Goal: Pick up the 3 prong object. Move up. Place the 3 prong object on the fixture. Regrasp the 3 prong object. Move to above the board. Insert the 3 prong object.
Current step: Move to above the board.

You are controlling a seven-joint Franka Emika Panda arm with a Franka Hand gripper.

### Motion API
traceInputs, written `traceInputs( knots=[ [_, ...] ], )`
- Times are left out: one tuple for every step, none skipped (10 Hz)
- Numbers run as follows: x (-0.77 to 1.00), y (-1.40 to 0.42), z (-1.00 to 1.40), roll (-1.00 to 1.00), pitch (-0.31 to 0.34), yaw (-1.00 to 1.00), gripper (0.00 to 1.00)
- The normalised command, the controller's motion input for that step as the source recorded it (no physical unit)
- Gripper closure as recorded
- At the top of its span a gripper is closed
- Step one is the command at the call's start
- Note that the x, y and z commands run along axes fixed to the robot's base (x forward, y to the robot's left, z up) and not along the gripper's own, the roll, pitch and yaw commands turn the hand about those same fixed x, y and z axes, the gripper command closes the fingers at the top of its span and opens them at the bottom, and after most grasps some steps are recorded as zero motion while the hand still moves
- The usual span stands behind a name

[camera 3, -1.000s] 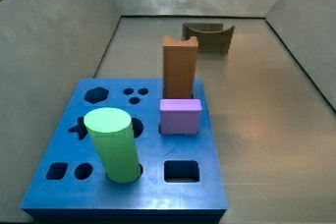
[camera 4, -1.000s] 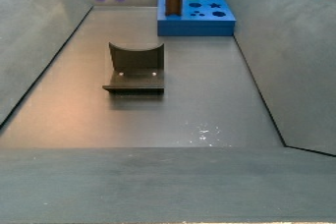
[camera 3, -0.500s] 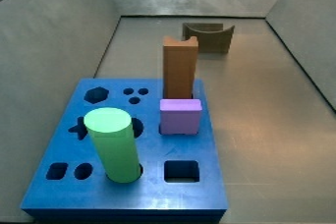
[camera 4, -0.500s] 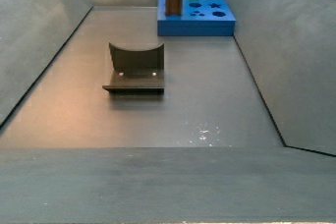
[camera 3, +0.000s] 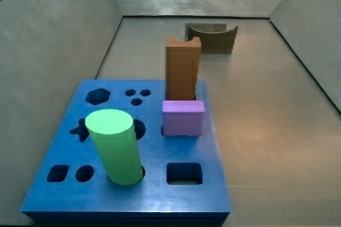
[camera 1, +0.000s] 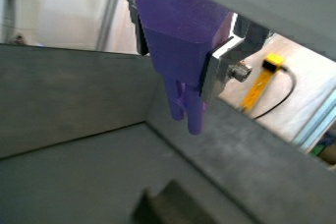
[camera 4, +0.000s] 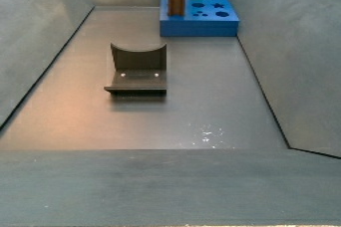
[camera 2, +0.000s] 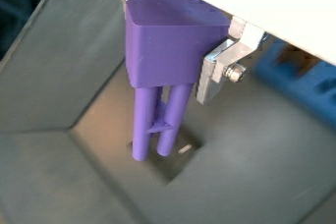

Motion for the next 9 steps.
traceInputs(
  knots=[
    [-0.72,-1.00,0.14,-1.00,-0.045,-0.07,1.00],
    [-0.80,-1.00,0.15,-1.00,-0.069,-0.07,1.00],
    [-0.73,-0.80,0.13,-1.00,-0.095,-0.07,1.00],
    [-0.54,-0.46,0.09,-1.00,-0.124,-0.06,1.00],
    [-0.35,-0.15,0.04,-1.00,-0.162,-0.06,1.00],
    [-0.27,-0.01,0.02,-1.00,-0.207,-0.06,1.00],
    [-0.23,0.05,0.01,-0.95,-0.245,-0.05,1.00],
    [-0.23,0.07,0.02,-0.75,-0.256,-0.04,1.00],
    [-0.21,0.08,0.01,-0.47,-0.248,-0.01,1.00]
  ],
)
